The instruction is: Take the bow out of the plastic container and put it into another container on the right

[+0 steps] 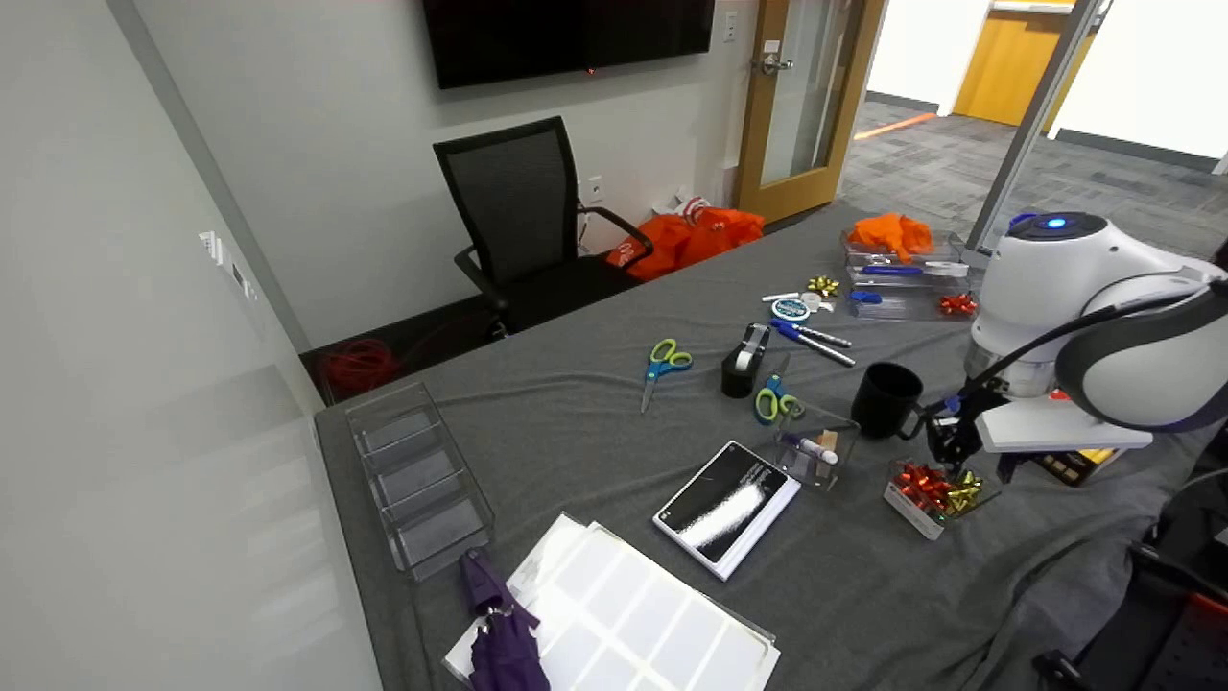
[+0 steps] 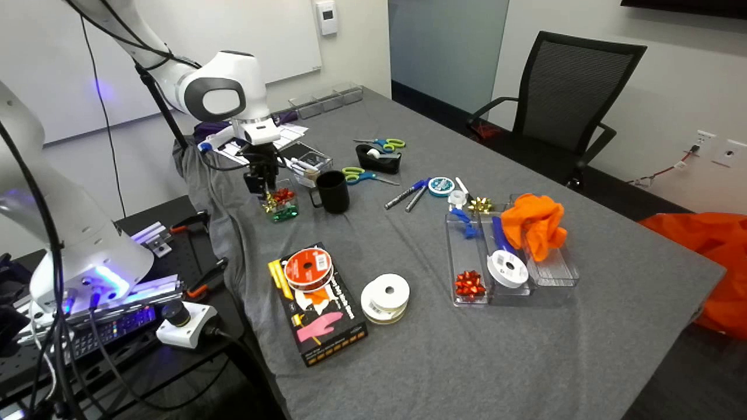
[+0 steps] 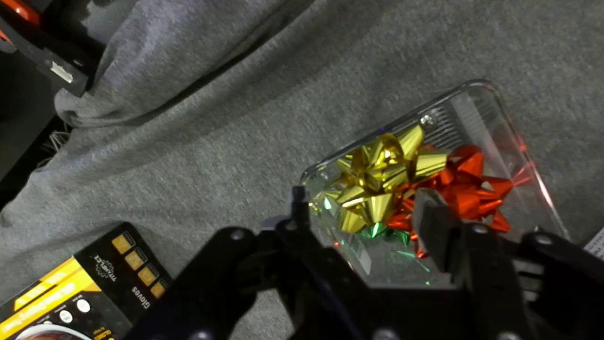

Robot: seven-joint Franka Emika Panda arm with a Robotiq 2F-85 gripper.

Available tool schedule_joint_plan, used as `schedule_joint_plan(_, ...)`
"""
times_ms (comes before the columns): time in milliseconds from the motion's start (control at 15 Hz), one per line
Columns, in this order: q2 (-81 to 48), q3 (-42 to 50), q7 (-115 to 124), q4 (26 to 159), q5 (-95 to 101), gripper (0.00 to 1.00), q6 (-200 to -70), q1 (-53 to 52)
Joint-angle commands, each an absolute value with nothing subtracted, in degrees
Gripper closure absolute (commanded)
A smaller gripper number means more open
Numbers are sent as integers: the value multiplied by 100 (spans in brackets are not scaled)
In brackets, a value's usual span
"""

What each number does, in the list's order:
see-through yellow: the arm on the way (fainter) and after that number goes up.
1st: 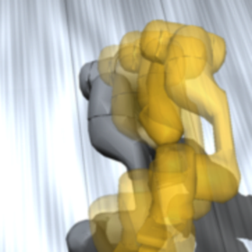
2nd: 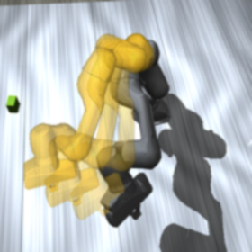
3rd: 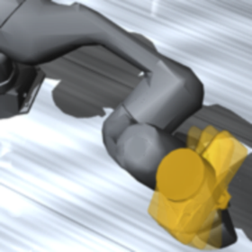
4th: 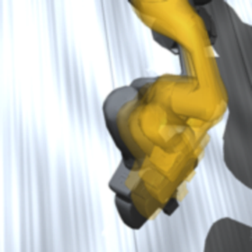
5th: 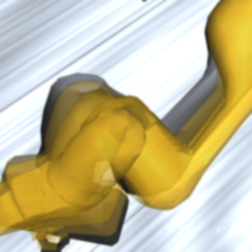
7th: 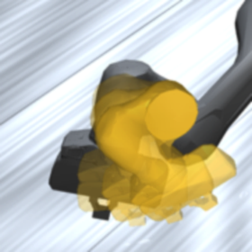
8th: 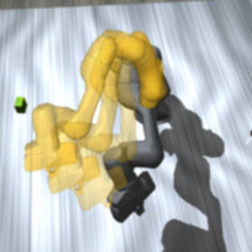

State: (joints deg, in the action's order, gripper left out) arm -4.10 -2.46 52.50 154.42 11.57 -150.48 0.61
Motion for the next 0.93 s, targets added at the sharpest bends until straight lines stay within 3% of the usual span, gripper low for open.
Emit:
schedule_joint_plan(0, -700, -58, 5475, 15226, 1280, 71, -14973, -125)
schedule_joint_plan(267, -885, 84, 5675, 15162, 1435, 97, -15022, -258)
schedule_joint_plan(333, -925, 118, 5721, 15151, 1477, 100, -15028, -294)
schedule_joint_plan(867, -737, 110, 5350, 15265, 1164, 100, -15004, -367)
